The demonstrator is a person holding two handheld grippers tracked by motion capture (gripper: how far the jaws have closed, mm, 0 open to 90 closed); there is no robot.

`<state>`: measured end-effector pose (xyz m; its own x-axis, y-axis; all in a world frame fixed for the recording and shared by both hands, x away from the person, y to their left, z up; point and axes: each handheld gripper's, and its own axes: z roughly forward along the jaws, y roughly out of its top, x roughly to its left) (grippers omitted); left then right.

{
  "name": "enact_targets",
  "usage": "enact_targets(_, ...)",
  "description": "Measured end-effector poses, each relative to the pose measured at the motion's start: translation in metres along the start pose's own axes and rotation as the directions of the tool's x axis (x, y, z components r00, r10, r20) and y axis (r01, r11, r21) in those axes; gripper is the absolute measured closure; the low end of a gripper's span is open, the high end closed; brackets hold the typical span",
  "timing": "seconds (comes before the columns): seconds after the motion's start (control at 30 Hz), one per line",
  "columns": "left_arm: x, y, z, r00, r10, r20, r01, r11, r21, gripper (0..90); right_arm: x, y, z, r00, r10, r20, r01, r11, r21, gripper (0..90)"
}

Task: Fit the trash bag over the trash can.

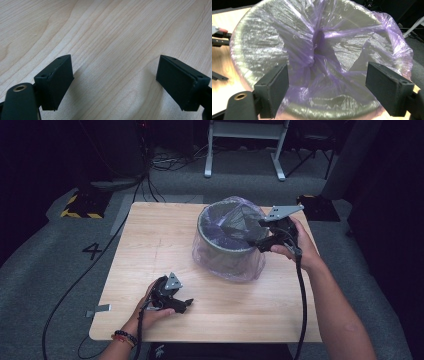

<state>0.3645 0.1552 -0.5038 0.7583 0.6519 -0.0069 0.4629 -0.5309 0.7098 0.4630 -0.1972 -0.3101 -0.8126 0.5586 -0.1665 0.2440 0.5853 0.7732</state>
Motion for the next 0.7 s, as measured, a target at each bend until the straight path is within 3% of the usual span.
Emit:
enact_targets(0.23,0.000,0.000,0.000,1.0000,0.000,0.000,0.000,1.0000,0.000,13.9,-0.001,-0.007,-0.006,0.9999,0.015,0.007,-0.015,1.000,-0.020,19.0)
enact_targets(0.7,0.000,0.000,0.000,1.0000,0.000,0.000,0.000,1.0000,0.000,13.9,0.008,-0.009,-0.020,0.9999,-0.010,-0.006,0.010,0.998,-0.054,18.1)
